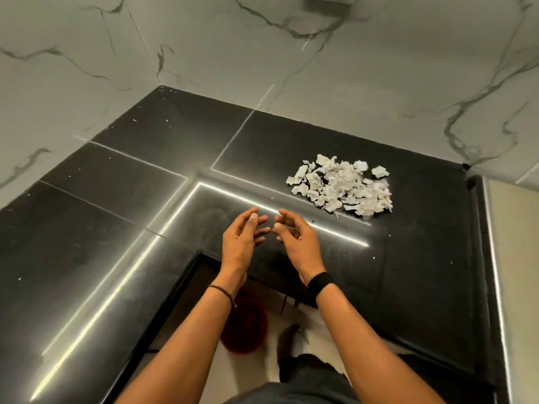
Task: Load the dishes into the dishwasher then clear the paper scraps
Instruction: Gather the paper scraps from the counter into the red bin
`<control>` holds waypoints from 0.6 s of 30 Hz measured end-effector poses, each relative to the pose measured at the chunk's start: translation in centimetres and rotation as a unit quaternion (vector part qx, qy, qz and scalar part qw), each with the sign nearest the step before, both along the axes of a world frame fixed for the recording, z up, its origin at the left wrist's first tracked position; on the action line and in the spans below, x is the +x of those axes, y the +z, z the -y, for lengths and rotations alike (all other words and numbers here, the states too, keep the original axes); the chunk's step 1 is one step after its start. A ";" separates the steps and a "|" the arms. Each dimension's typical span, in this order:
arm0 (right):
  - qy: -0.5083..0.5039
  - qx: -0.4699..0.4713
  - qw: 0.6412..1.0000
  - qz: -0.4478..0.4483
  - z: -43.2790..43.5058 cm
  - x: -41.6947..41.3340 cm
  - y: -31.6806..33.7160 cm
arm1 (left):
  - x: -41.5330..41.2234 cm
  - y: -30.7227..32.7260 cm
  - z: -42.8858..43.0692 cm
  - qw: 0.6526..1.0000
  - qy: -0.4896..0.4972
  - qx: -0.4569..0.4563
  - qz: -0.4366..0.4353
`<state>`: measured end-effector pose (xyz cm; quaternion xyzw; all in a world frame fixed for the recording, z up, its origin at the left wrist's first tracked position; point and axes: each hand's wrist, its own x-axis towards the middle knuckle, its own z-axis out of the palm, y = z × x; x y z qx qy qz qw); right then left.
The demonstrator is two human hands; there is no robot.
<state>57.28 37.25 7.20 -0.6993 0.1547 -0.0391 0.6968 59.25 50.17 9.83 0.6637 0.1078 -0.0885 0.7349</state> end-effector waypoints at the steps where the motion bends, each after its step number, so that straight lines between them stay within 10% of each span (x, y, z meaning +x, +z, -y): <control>1: 0.006 -0.005 1.000 -0.001 0.1 1.1 -0.2 | 1.1 -0.1 0.1 1.000 0.010 -0.001 -0.003; 18: -0.030 -0.401 0.915 -0.021 -0.5 11.8 -3.9 | 12.6 -2.8 -3.3 0.997 -0.068 -0.025 -0.041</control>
